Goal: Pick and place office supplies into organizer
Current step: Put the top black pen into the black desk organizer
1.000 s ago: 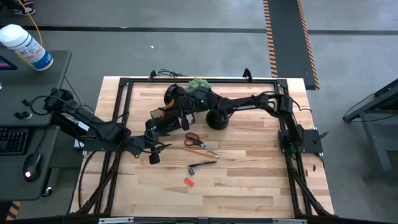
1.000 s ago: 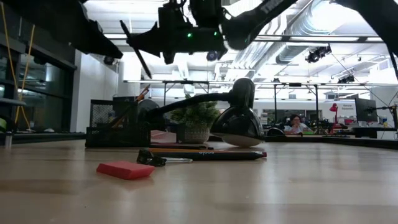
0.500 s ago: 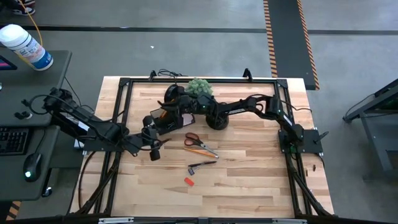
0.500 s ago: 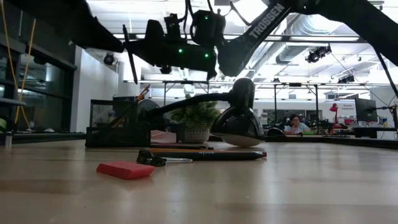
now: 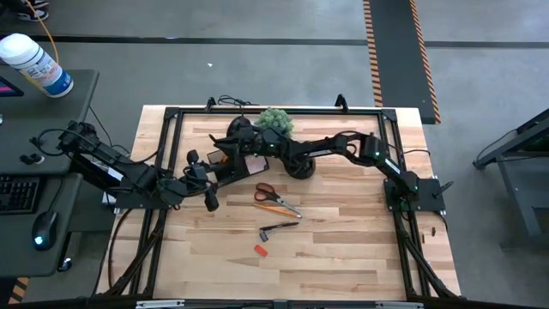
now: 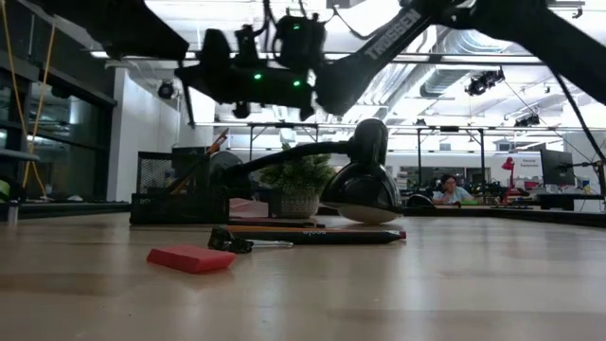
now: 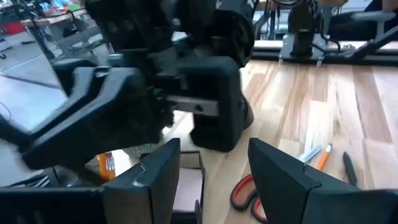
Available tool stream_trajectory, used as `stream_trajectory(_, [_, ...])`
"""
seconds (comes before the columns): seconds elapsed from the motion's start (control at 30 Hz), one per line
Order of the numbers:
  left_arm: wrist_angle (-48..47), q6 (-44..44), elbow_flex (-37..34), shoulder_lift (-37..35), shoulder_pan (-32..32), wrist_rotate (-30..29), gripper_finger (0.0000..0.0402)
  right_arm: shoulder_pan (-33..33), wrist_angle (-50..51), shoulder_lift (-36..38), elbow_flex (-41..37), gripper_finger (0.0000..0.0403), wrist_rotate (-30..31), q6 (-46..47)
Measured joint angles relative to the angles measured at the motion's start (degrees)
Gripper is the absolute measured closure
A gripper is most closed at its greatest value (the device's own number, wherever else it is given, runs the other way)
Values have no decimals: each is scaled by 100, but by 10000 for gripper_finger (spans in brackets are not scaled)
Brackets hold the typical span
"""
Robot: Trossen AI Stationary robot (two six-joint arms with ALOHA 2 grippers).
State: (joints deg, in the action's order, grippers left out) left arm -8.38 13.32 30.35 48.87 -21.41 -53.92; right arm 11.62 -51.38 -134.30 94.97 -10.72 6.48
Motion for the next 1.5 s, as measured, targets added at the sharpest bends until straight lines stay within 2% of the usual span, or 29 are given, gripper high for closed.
stream_trajectory(0.23, [-66,46,-2,-8,0,16,222,-1,577,-633,801,377,52,194])
stream_trajectory(0.6, [-127,-43,-2,-8,0,18,222,4,937,-735,825,377,120,-162])
stream_trajectory(0.67, [-127,-42,-2,-8,0,21,222,-13,1092,-728,827,365,182,-269])
stream_trajectory(0.83, [-127,-42,-2,-8,0,32,222,-52,1263,-722,831,299,396,-312])
stream_trajectory(0.93, [-127,-42,-2,-7,1,32,222,-48,1263,-722,829,274,400,-306])
stream_trajectory(1.5, [-138,-39,-2,-5,0,34,222,-81,1420,-724,820,227,441,-282])
